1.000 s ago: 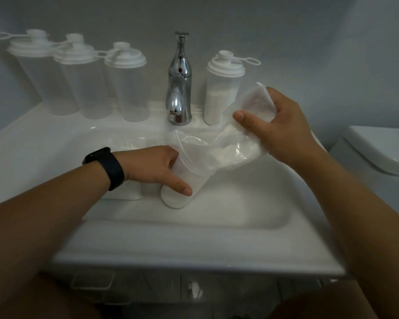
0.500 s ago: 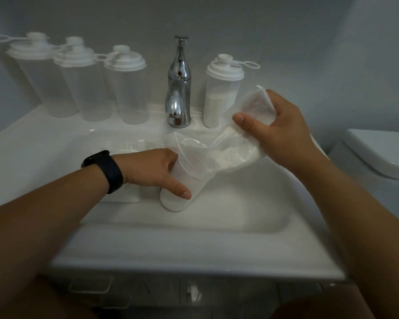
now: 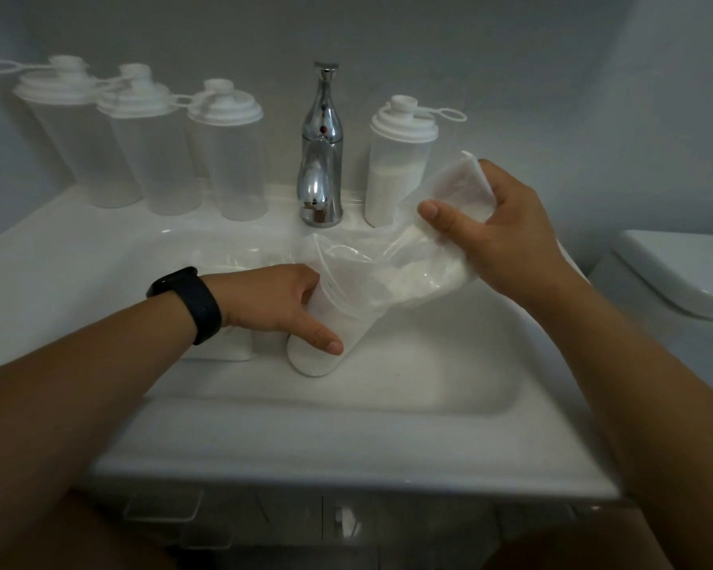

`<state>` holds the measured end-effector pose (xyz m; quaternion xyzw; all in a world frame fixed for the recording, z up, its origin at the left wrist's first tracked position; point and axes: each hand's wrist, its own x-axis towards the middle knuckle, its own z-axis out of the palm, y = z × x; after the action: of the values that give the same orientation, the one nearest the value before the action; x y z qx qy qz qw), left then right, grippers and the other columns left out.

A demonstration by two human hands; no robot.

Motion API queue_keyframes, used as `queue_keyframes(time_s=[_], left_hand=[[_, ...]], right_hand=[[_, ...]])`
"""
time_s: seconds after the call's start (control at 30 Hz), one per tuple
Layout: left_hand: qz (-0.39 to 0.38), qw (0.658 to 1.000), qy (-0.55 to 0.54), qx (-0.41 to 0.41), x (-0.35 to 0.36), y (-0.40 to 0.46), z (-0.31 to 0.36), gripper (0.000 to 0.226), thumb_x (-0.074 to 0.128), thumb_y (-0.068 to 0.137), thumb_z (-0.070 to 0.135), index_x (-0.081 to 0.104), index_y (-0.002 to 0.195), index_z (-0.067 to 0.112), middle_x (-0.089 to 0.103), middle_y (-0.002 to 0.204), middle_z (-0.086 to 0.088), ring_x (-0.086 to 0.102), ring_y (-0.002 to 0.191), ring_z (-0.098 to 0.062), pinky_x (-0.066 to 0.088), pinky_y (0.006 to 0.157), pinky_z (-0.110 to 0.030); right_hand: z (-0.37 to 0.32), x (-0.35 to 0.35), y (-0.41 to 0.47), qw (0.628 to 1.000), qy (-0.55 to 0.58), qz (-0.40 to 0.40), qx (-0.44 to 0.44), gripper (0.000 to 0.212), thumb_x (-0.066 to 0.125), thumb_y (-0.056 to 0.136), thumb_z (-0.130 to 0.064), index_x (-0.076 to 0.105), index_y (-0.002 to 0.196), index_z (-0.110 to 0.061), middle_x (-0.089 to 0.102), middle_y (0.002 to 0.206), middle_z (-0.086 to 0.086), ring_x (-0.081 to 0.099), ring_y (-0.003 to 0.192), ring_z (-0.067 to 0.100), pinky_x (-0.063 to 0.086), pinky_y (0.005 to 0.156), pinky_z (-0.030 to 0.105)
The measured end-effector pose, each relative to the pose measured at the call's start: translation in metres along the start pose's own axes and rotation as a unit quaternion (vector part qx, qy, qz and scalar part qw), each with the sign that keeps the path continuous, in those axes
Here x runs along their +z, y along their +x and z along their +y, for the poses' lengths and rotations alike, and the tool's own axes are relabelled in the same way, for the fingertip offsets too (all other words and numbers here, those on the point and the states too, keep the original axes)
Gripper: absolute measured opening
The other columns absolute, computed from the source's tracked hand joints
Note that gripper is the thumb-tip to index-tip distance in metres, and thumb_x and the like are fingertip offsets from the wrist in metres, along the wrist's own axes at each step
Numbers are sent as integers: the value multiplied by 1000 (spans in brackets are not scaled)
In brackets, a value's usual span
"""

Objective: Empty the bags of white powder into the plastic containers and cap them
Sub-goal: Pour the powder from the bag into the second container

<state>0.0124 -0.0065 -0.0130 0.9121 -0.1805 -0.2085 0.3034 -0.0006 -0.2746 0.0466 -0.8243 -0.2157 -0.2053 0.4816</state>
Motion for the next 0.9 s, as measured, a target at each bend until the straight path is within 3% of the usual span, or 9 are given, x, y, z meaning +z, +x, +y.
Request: queue_keyframes(time_s=[0.07, 0.2, 0.3, 0.43, 0.53, 0.63, 0.77, 0.83, 0.9], left_hand=[[-8, 1000, -5, -1, -1, -1, -1, 34, 91, 72, 39, 66, 94, 34, 68, 75, 36, 62, 75, 16, 44, 72, -4], [1, 1000, 6, 13, 0, -2, 2, 71, 92, 53, 66, 69, 111, 31, 74, 97, 26, 67, 92, 6, 52, 90, -21], [-14, 1000, -2, 5, 0, -3, 2, 46, 92, 63, 52, 68, 99, 34, 71, 85, 33, 66, 83, 12, 48, 79, -10], [4, 1000, 15, 4, -1, -3, 2, 89, 86, 42, 79, 69, 112, 28, 75, 106, 13, 69, 99, -7, 56, 98, -37], [-2, 1000, 13, -4, 0, -6, 5, 75, 90, 47, 70, 69, 106, 28, 72, 90, 23, 66, 83, 5, 53, 81, -20], [2, 1000, 16, -1, 0, -6, 8, 77, 91, 50, 70, 69, 110, 28, 73, 99, 17, 68, 91, -1, 54, 87, -23], [-12, 1000, 0, -10, 0, -4, 6, 32, 90, 73, 36, 65, 93, 35, 68, 77, 37, 64, 78, 16, 48, 74, -7], [-4, 1000, -1, -2, 1, -3, 6, 32, 90, 74, 36, 63, 90, 34, 65, 71, 37, 62, 72, 16, 46, 69, -5], [2, 1000, -6, -2, 1, -5, 6, 49, 93, 61, 53, 67, 95, 30, 70, 79, 28, 66, 79, 7, 47, 72, -7]], right_hand=[[-1, 0, 0, 1000, -1, 0, -1, 19, 77, 86, -41, 62, 96, -36, 67, 83, -24, 64, 78, -9, 46, 69, 7], [-1, -1, 0, 1000, 1, 4, -2, 19, 77, 87, -39, 63, 99, -31, 67, 87, -19, 64, 79, -8, 45, 70, 7], [2, 0, 0, 1000, 6, -5, 10, 19, 78, 86, -40, 64, 98, -32, 69, 87, -18, 66, 80, -4, 50, 72, 12], [1, -1, 1, 1000, -3, 2, 6, 23, 77, 88, -38, 65, 103, -25, 68, 89, -17, 64, 80, -7, 47, 71, 8], [0, -1, 0, 1000, -4, -8, 10, 22, 76, 88, -39, 64, 102, -26, 67, 89, -17, 63, 79, -8, 45, 70, 7], [0, -2, 0, 1000, -9, -6, 7, 22, 76, 87, -40, 64, 101, -28, 67, 89, -16, 63, 79, -8, 46, 71, 8], [-2, -2, 0, 1000, -12, -18, 10, 22, 76, 87, -41, 63, 101, -29, 67, 90, -17, 63, 80, -9, 45, 70, 7], [-2, -3, -1, 1000, -11, -15, 8, 23, 76, 87, -41, 63, 102, -30, 67, 90, -17, 64, 81, -8, 46, 71, 8], [-2, -2, -1, 1000, -10, -12, 8, 25, 76, 86, -43, 63, 103, -29, 67, 91, -18, 64, 82, -8, 47, 72, 8]])
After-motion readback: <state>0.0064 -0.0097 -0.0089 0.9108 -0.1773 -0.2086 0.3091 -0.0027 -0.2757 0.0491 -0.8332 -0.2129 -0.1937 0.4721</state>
